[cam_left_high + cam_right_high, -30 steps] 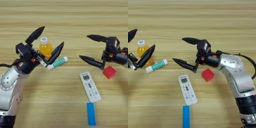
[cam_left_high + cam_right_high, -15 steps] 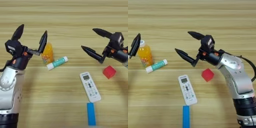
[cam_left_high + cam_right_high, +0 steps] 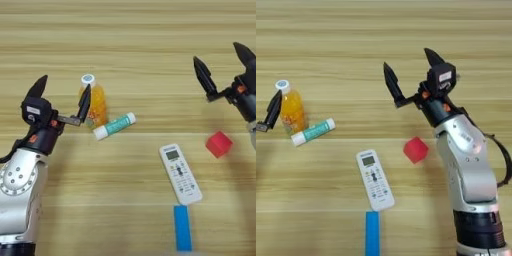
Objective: Move the objects on the table
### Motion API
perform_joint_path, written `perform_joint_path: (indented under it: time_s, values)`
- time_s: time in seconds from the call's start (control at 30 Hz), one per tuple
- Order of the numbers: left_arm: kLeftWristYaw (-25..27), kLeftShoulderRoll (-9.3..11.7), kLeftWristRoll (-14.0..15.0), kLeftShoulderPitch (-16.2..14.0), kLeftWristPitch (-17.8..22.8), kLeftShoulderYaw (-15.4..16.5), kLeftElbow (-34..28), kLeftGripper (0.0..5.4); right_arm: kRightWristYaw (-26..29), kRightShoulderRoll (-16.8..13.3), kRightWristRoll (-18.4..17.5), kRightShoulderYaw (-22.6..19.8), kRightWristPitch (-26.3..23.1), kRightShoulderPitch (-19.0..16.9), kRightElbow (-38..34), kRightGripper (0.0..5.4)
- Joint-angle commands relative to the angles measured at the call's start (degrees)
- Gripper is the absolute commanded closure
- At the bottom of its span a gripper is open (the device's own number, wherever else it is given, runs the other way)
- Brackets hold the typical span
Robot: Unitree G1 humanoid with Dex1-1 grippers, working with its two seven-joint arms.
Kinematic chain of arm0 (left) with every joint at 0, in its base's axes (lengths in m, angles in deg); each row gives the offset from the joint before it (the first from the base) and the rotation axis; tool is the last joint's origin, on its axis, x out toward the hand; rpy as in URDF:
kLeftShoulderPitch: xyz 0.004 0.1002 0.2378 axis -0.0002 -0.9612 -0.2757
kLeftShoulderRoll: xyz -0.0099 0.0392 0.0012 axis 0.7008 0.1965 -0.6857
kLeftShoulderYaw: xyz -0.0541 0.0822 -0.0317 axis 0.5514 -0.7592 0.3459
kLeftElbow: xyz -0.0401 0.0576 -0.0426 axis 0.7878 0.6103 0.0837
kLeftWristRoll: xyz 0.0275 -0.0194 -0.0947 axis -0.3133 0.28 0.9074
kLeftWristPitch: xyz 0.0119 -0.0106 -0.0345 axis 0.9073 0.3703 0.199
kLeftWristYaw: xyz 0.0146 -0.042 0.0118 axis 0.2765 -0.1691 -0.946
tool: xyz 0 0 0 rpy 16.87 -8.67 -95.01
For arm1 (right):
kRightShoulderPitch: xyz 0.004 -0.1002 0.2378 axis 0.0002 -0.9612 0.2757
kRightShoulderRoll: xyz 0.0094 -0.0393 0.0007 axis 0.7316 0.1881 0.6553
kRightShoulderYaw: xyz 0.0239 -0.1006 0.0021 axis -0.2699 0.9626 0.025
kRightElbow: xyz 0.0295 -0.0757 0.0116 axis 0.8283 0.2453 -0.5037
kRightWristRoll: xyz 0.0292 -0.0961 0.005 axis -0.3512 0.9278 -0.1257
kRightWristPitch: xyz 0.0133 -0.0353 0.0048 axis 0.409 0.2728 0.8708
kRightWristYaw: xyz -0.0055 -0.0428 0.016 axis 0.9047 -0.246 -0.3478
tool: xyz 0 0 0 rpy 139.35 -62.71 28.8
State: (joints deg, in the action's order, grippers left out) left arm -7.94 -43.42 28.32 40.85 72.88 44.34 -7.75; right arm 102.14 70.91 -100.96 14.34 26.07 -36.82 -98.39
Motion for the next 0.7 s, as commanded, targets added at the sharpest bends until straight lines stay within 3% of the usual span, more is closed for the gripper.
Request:
perform_joint_path:
  time_s: [0.03,0.23,0.33,0.57,0.7]
  values:
    - [-1.8,-0.8,-1.8,0.5,-0.6,0.0,1.5,0.01,-1.3,1.2,2.3,0.6,3.1,-0.5,1.9,0.0]
    - [-3.9,-2.4,-3.0,0.9,-2.1,0.1,3.5,0.01,-1.4,3.4,3.6,4.6,3.7,3.8,3.9,0.0]
    - [-3.6,-3.1,-1.9,1.0,-2.7,0.0,4.1,0.01,-1.3,4.5,4.3,6.2,4.3,5.3,5.0,0.0]
    - [-0.2,-2.4,-1.1,1.2,-3.7,-1.3,4.0,0.01,-1.5,5.4,5.2,6.9,5.8,6.0,7.3,0.0]
    - [1.1,-2.3,-0.2,3.6,-2.5,-1.3,6.0,0.01,-1.6,5.6,5.4,7.0,6.2,6.2,7.8,0.0]
